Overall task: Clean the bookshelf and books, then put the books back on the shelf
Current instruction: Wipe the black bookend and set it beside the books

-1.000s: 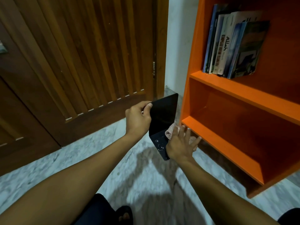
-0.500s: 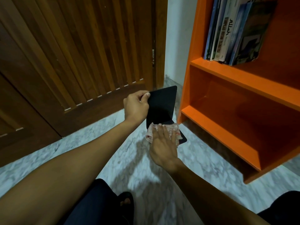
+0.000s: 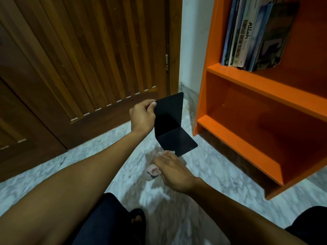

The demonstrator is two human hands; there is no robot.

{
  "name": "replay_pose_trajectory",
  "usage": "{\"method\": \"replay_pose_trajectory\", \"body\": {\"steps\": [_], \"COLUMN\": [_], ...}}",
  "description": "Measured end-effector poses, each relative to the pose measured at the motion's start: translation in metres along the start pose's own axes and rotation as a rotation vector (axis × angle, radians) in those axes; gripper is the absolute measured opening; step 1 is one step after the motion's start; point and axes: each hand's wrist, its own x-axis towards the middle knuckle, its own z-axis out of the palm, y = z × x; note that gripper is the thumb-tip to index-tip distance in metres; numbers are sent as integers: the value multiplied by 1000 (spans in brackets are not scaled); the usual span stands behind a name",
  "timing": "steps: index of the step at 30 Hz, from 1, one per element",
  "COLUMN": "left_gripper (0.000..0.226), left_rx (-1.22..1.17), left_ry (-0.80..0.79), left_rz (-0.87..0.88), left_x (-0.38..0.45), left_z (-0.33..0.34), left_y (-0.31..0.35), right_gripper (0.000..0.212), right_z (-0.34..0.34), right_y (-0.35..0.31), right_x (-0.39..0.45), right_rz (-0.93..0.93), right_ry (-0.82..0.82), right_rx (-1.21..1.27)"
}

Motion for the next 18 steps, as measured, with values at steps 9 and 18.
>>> {"method": "replay_pose_trajectory", "body": {"steps": [9, 18], "left_gripper": [23, 23], "left_rx": [65, 36], "left_ry": [35, 71], "left_rz": [70, 85], "left_x": [3, 5], "left_z": [-7, -3], "left_y": [-7, 0], "right_gripper": [31, 31], "right_z": [-35, -34], "right_y": [41, 70], "right_x": [-20, 4], "right_rz": [640, 766], "right_ry": [446, 309], "right_rx": [526, 321]}}
